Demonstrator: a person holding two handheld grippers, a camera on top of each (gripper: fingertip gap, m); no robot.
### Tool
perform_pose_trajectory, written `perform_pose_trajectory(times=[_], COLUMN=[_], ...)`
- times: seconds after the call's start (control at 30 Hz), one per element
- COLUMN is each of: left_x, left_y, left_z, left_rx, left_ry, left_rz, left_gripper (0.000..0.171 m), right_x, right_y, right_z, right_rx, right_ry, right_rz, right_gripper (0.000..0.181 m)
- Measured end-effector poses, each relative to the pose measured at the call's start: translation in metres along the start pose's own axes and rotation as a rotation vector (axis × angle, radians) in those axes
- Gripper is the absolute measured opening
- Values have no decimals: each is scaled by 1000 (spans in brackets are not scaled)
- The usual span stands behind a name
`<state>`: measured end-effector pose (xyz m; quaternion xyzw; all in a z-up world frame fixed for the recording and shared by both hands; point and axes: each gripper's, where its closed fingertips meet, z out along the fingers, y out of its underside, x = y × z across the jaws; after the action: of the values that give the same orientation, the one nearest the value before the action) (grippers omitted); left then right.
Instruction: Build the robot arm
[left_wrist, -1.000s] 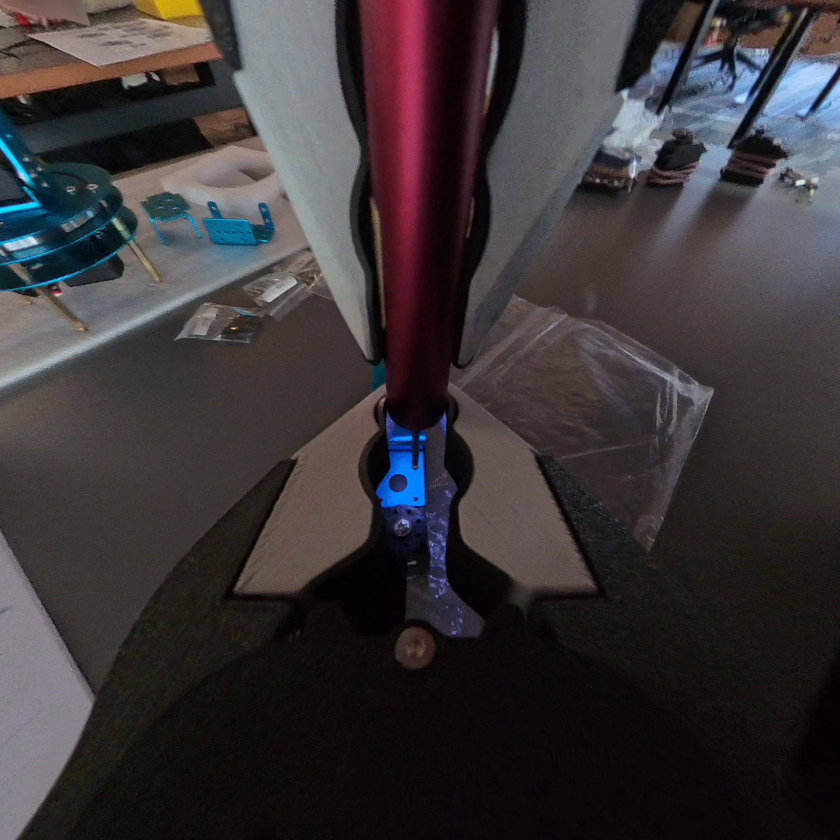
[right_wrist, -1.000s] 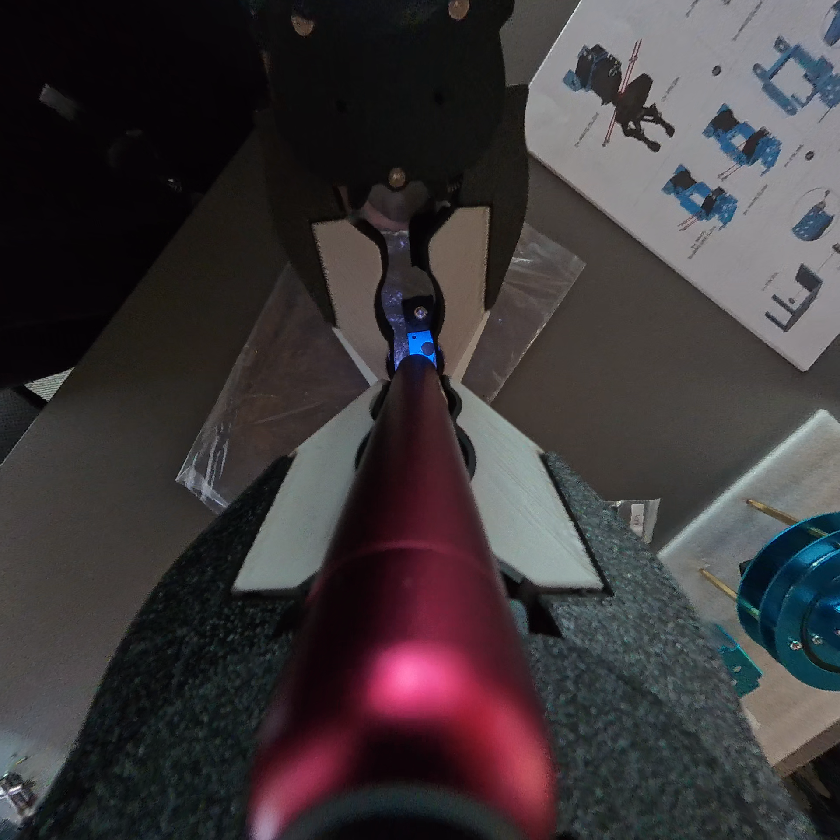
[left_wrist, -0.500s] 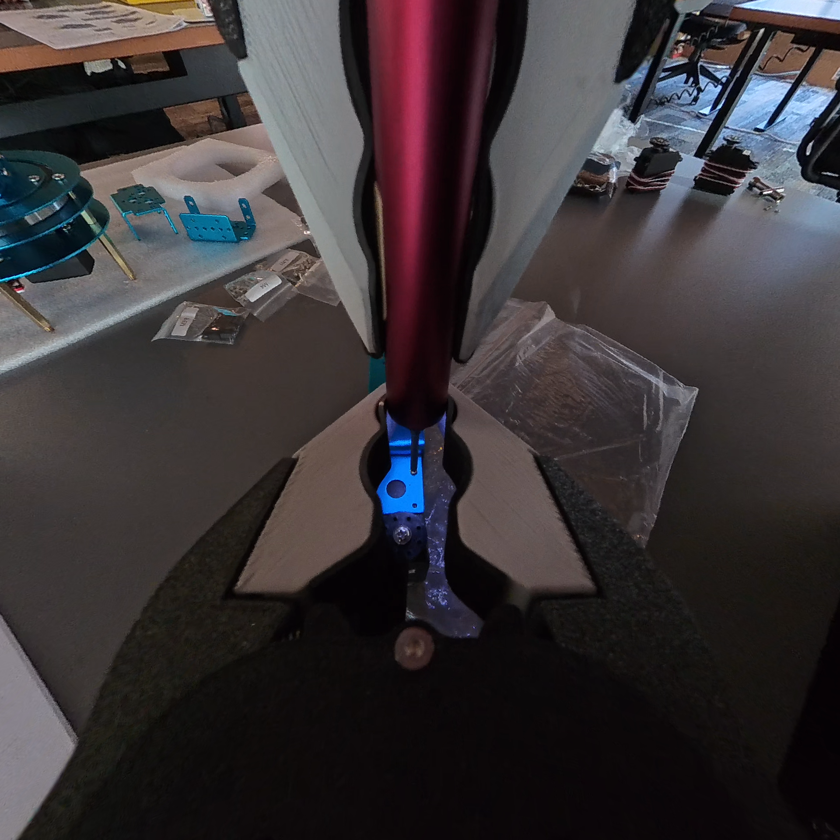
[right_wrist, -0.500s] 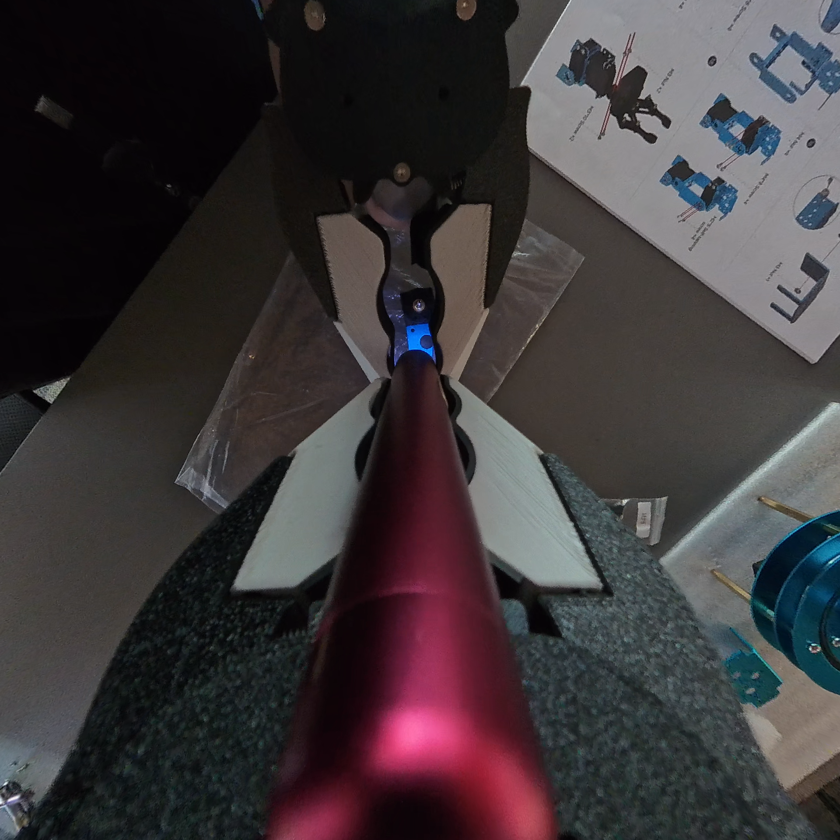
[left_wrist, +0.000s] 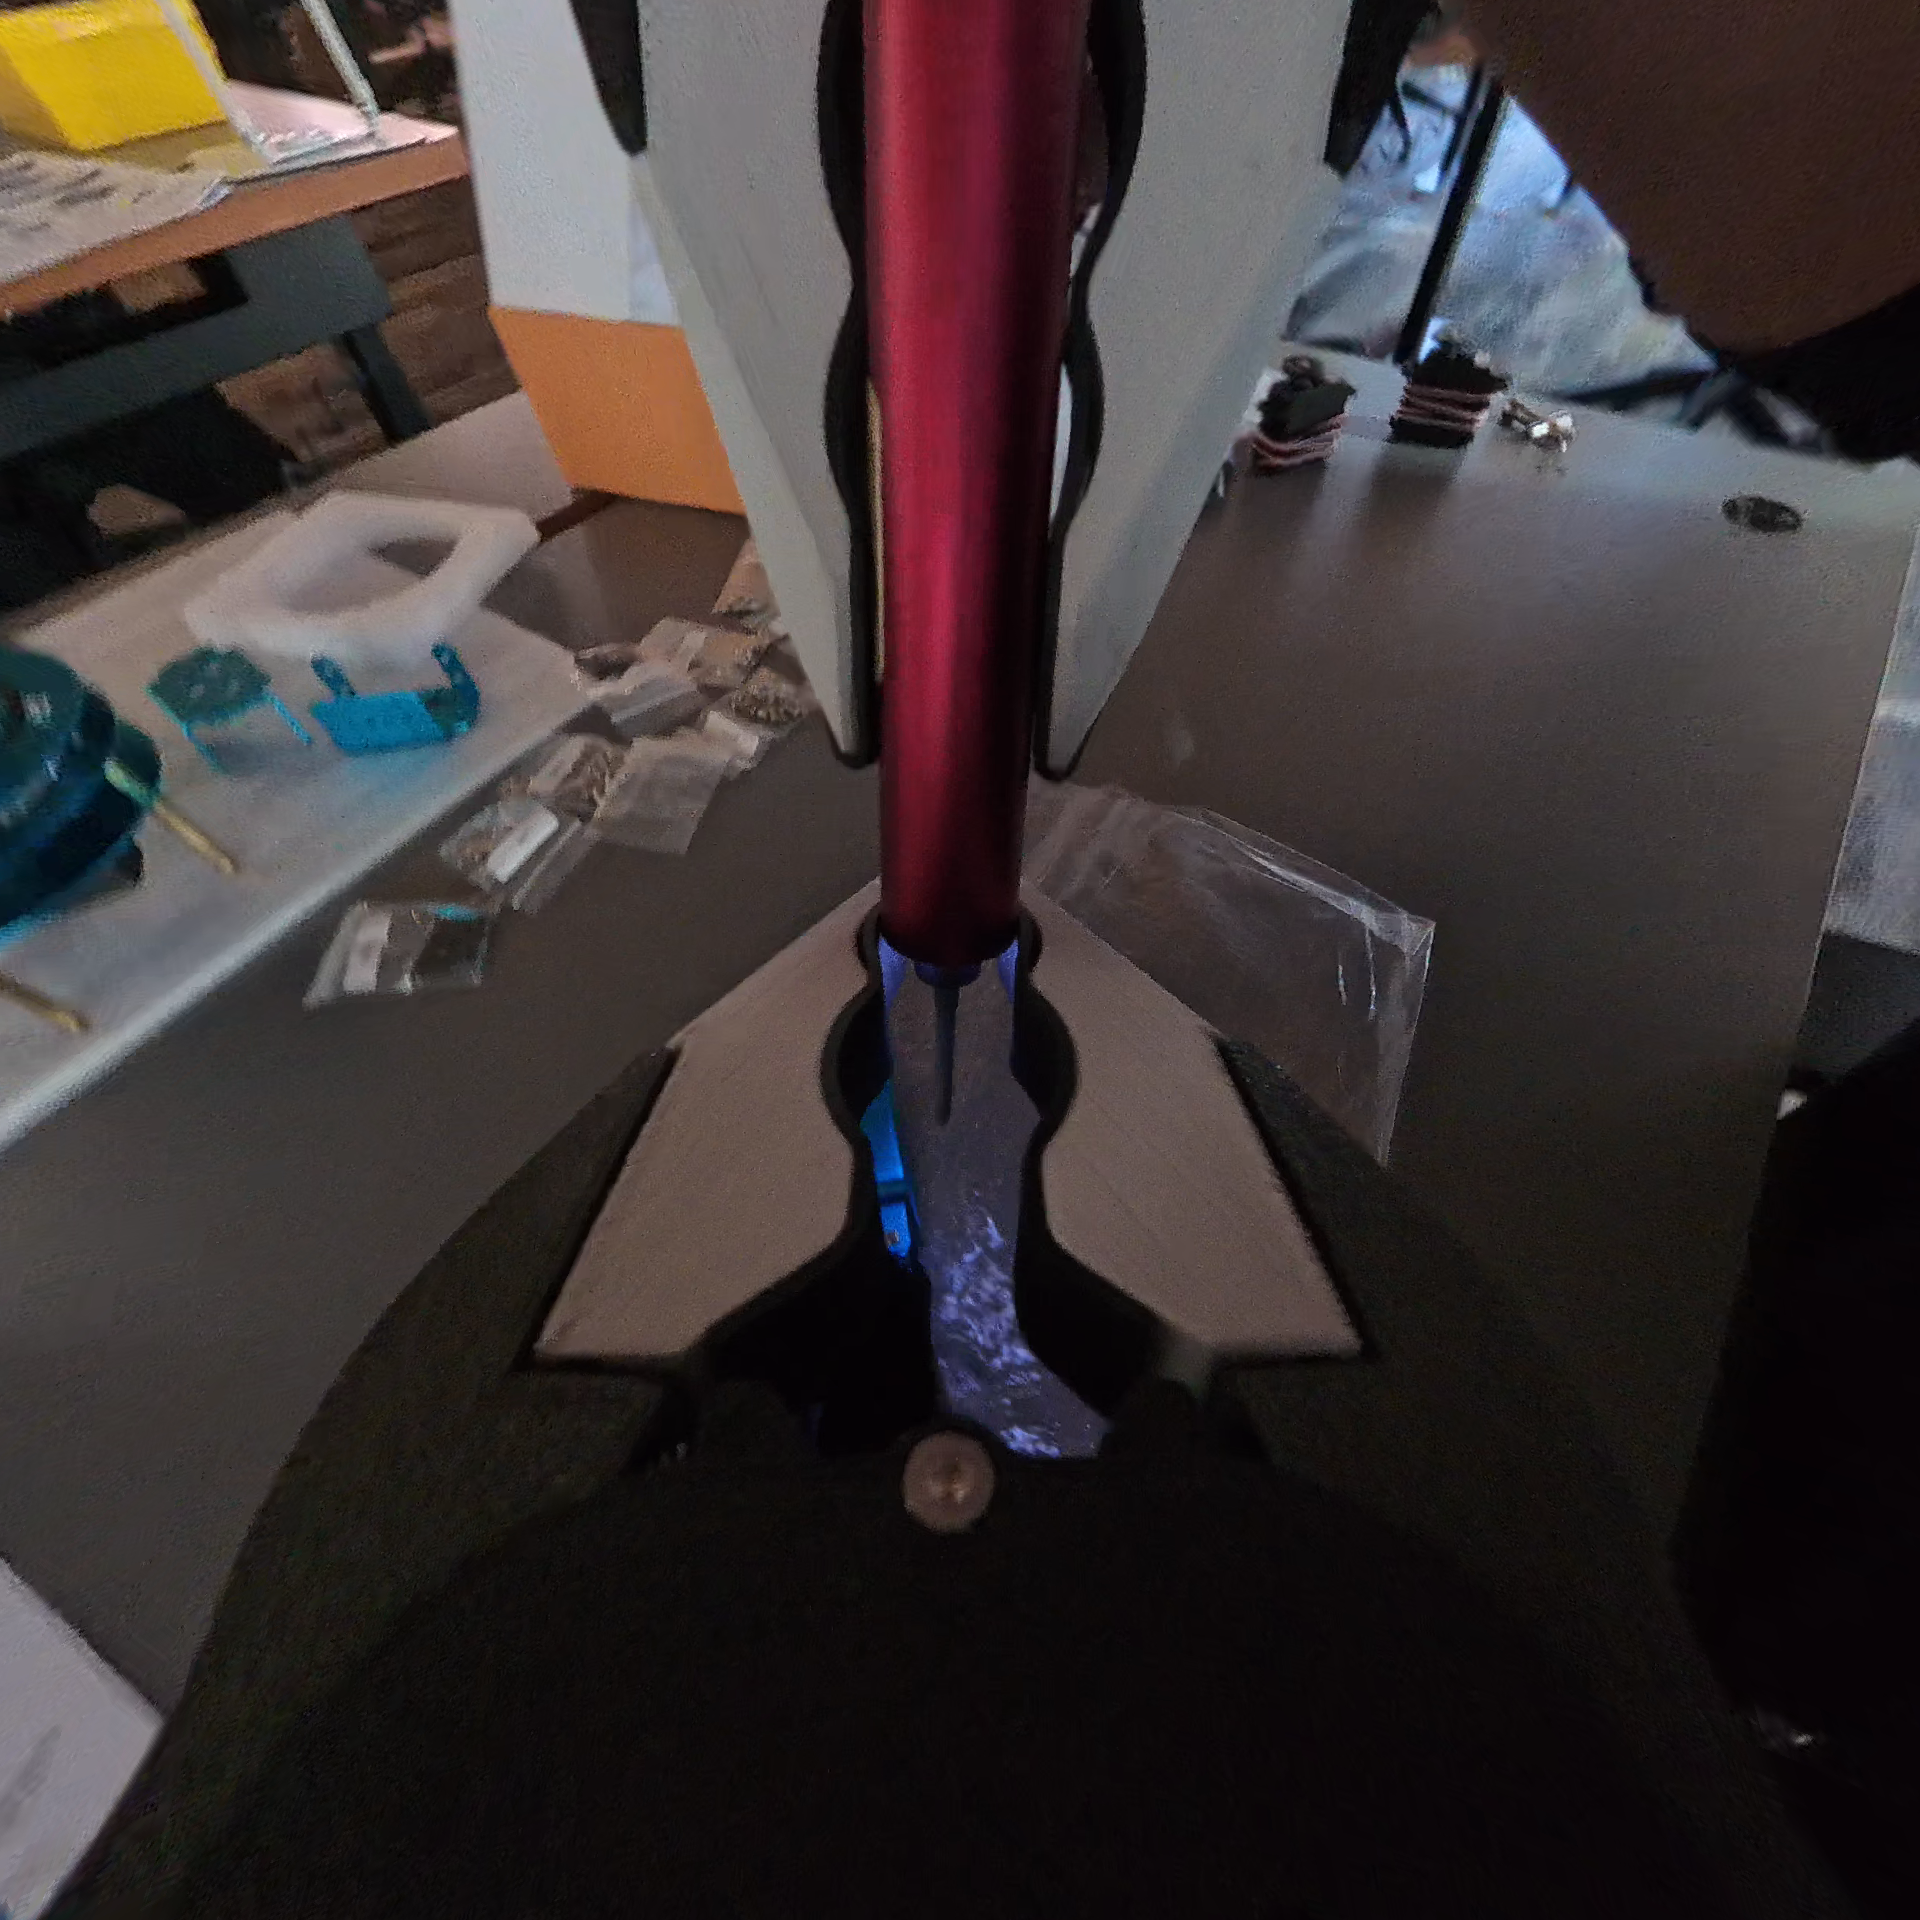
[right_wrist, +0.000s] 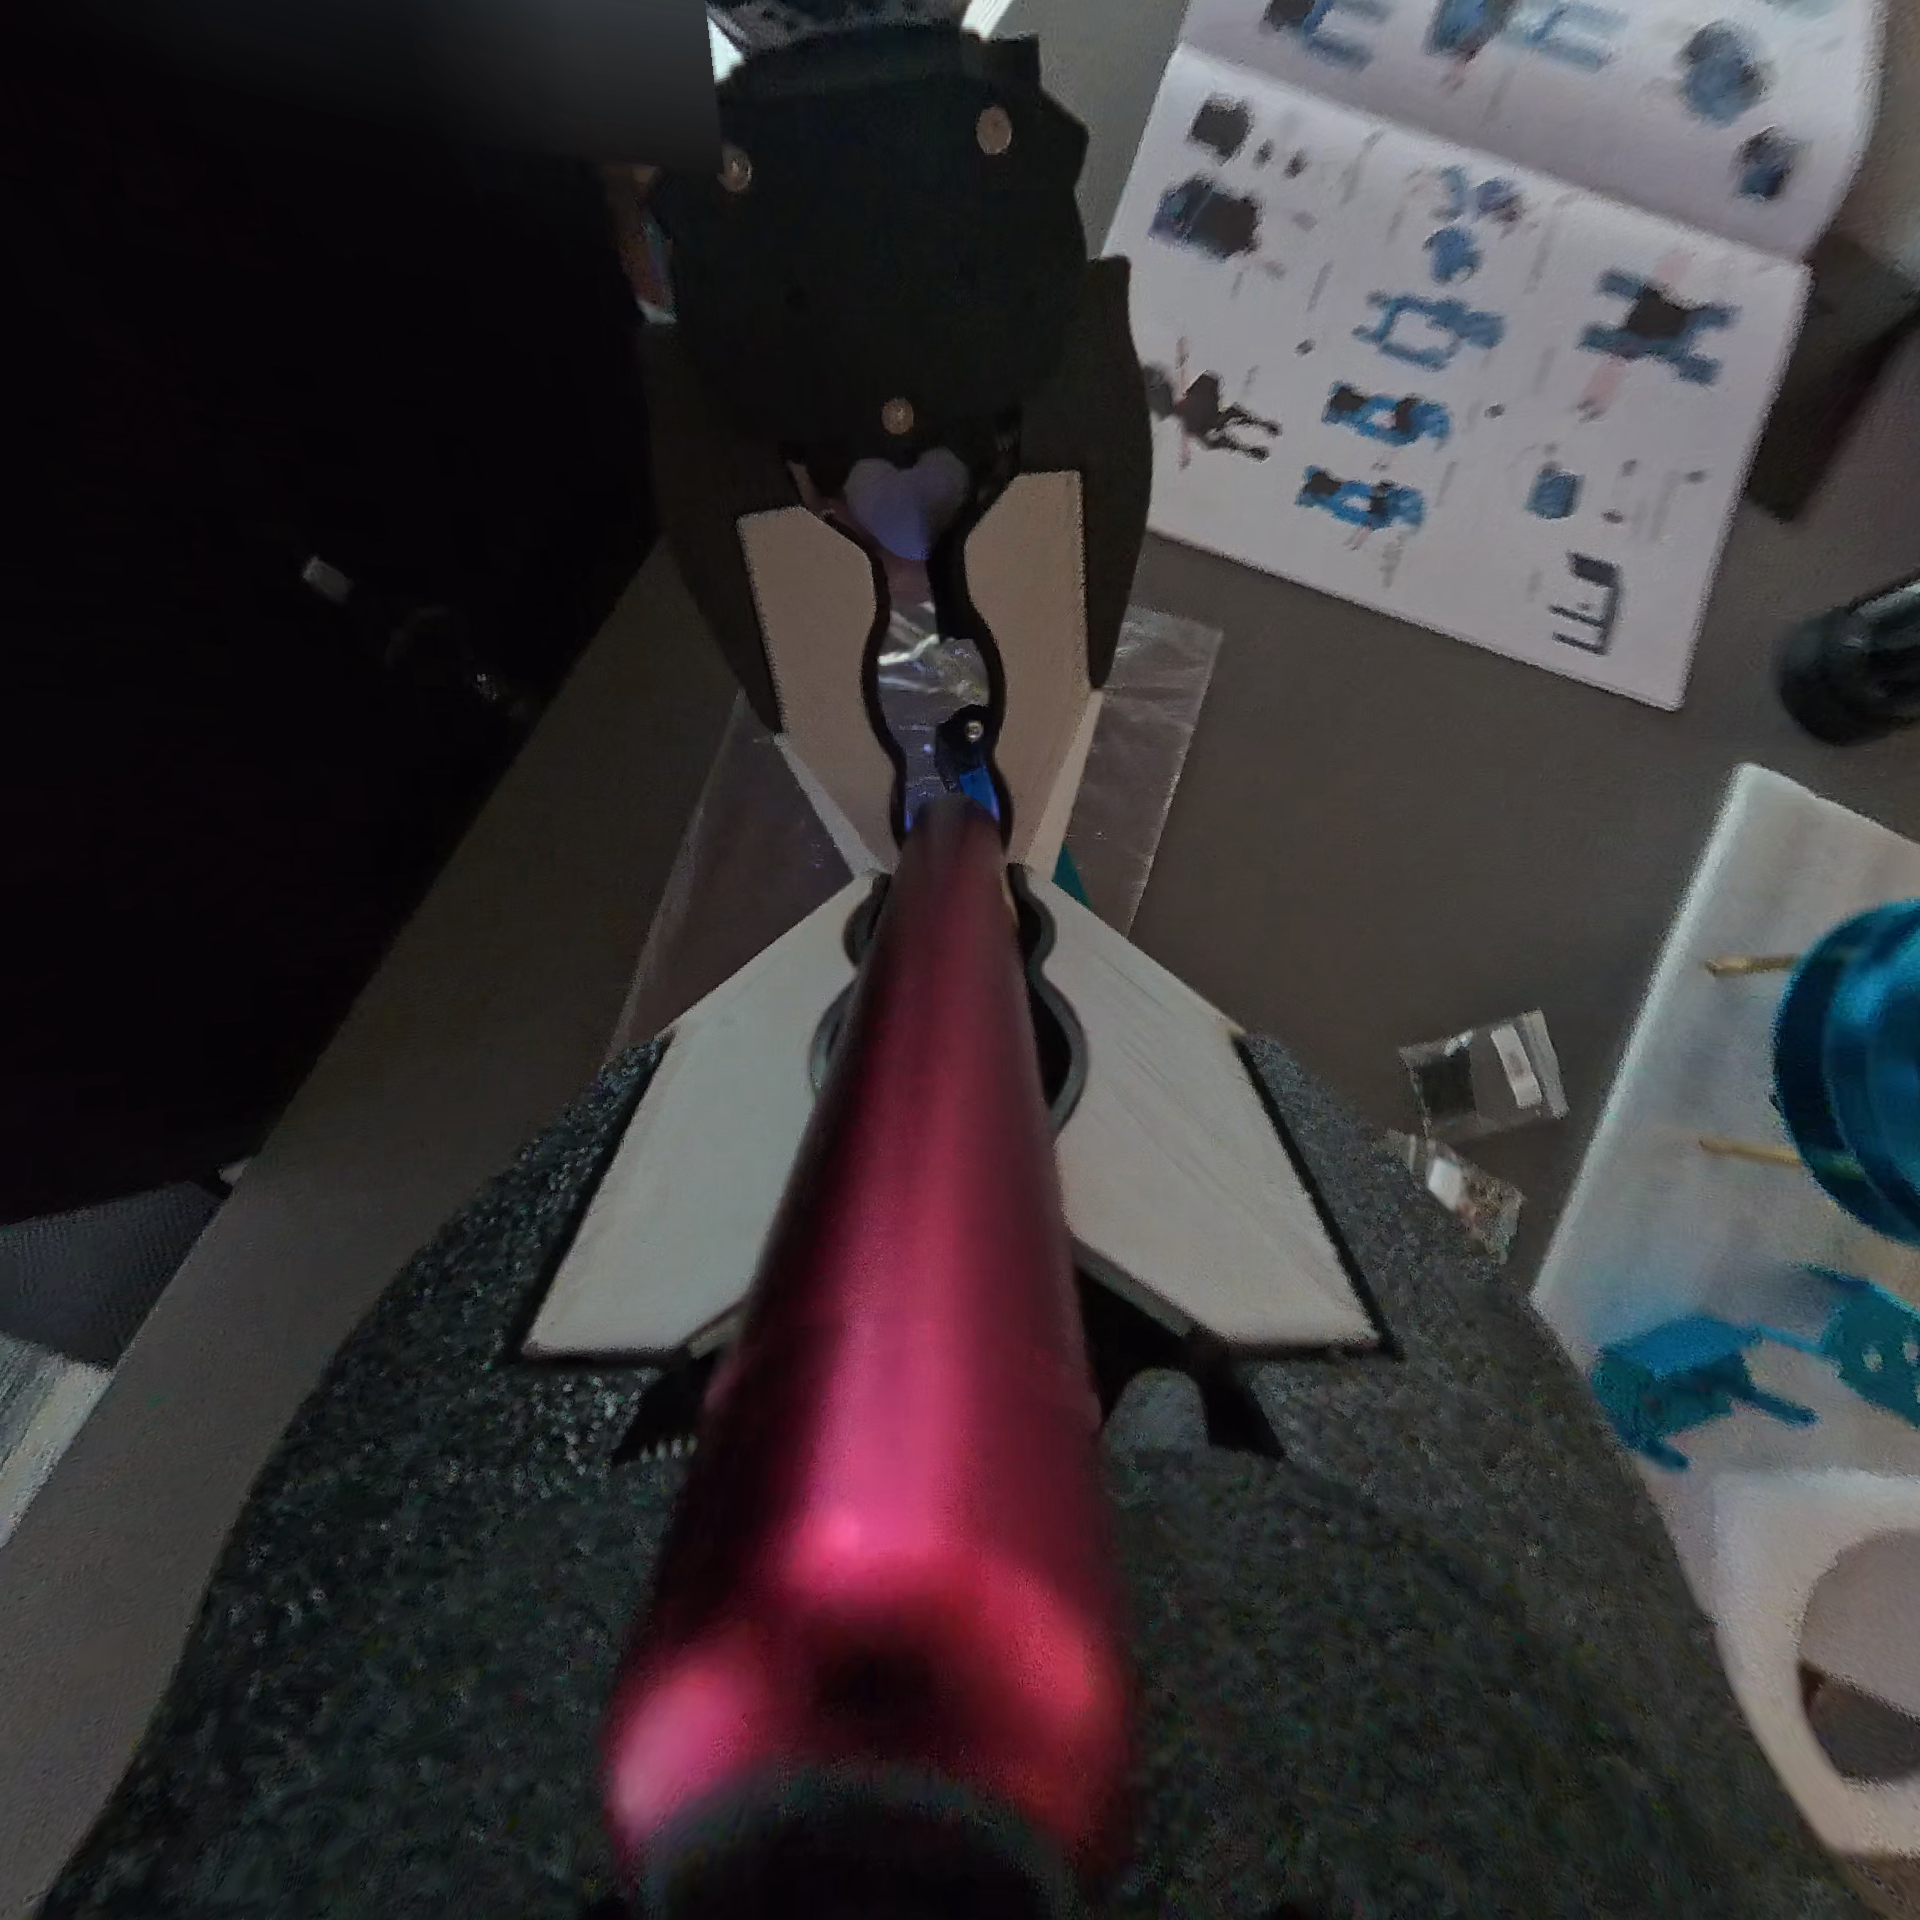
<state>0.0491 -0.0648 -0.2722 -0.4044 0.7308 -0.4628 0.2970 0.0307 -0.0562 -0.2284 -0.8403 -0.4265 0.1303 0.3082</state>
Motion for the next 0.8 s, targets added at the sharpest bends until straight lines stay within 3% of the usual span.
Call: perform_pose_trajectory(times=[0.13, 0.33, 0.53, 0.8], left_x=[13, 43, 57, 52], left_y=[-13, 10, 34, 36], left_z=[20, 71, 114, 140], left_rx=[-120, -370, -557, -764], left_ry=[109, 377, 424, 438], left_rz=[235, 427, 569, 830], left_gripper=[16, 16, 15, 15], right_x=[-21, -66, -101, -120], right_y=[19, 102, 182, 227], right_z=[-41, -64, -47, -27], right_rx=[174, 302, 257, 132], right_ry=[166, 341, 410, 353], right_rz=[88, 289, 424, 510], right_gripper=[26, 20, 13, 34])
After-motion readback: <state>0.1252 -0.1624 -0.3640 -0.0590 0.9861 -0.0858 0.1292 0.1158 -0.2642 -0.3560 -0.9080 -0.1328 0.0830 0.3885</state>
